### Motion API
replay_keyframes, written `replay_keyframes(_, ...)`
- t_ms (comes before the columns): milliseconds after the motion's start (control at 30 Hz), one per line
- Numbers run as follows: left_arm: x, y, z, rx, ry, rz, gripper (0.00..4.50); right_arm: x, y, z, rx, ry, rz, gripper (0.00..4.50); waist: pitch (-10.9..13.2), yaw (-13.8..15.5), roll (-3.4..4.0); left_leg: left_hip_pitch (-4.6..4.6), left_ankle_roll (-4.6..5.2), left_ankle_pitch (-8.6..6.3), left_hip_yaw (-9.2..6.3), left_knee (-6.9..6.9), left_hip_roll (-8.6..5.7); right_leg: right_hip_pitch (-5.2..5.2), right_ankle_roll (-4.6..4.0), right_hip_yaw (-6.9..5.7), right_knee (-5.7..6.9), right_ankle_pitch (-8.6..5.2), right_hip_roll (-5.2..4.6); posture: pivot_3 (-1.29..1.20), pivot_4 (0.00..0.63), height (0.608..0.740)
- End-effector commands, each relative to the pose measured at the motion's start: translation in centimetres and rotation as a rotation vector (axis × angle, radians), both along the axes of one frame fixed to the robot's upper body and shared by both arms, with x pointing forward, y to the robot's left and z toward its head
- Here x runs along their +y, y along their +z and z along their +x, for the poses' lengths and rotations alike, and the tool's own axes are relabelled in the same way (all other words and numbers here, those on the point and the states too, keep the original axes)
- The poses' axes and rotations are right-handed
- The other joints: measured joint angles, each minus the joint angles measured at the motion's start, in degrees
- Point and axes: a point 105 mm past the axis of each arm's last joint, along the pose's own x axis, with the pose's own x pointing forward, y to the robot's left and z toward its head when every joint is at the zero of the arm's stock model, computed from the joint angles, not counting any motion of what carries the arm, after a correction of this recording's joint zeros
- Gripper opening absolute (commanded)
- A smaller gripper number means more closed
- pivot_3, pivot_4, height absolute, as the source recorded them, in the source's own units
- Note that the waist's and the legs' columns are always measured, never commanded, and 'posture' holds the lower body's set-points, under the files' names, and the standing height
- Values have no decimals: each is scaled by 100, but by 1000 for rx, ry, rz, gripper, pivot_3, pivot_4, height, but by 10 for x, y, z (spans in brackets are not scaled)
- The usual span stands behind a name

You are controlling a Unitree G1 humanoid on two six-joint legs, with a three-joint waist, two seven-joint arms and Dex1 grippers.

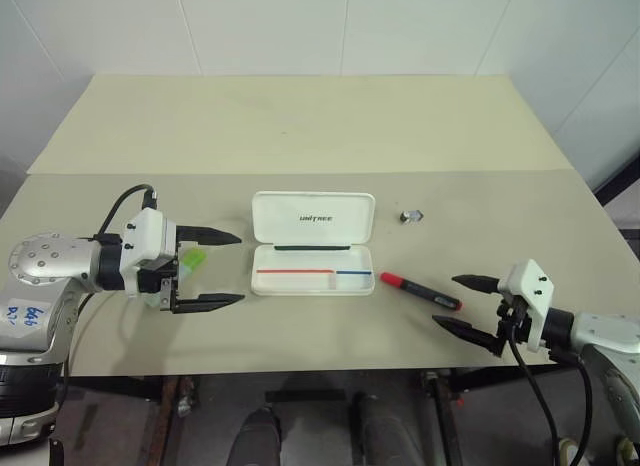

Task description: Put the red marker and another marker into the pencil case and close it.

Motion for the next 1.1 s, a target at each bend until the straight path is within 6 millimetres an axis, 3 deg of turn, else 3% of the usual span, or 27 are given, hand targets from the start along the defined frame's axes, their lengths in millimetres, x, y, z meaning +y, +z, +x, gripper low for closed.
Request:
replay_keyframes(33, -8, 12, 2, -45, -29, -35, 4476, 4, 0, 5, -21, 43, -8, 4500, 0, -8, 0, -2, 0, 0, 0, 4, 0, 0, 2, 0, 0, 1, 0, 0, 150, 740)
replay_keyframes(267, -11, 20, 5, -45, -39, -54, 4476, 1, -15, 16, 19, 51, 0, 4500, 0, -53, 0, -4, 0, 0, 0, 5, 0, 0, 8, 1, 1, 4, 0, 0, 150, 740)
replay_keyframes(300, -11, 22, 6, -52, -39, -54, 4495, -1, -16, 17, 25, 52, -2, 4311, 0, -55, 0, -4, 0, 0, 0, 5, 0, 0, 8, 1, 2, 4, 0, 0, 150, 740)
replay_keyframes(400, -11, 25, 8, -53, -39, -61, 4500, -4, -19, 16, 46, 56, -6, 3607, 0, -57, 0, -2, 0, 0, -1, 5, 0, 0, 8, 0, 7, 4, 1, 0, 150, 740)
replay_keyframes(667, -11, 26, 10, -60, -41, -58, 4500, -4, -18, 17, 51, 69, -2, 751, 0, -59, 0, -1, 0, 0, -1, 8, 0, 1, 9, 1, 9, 4, 1, 0, 150, 740)
replay_keyframes(833, -14, 26, 13, -68, -45, -64, 4500, -10, -13, 24, 13, 9, -33, 640, 0, -59, 0, -1, 0, 0, 0, 10, 0, 1, 9, 1, 11, 4, 0, 0, 150, 740)
replay_keyframes(933, -14, 25, 13, -69, -46, -61, 4500, -18, 6, 28, -49, -21, -35, 640, 0, -60, 0, -2, 0, 0, 0, 17, -1, 2, 12, 3, 13, 6, 0, 0, 150, 740)
replay_keyframes(1100, -4, 25, 14, -76, -26, -35, 4500, -8, 44, 23, -130, 57, -57, 640, 3, -73, 4, -1, 0, 0, 0, 13, 0, -1, 10, 4, 16, 5, 1, 0, 150, 740)
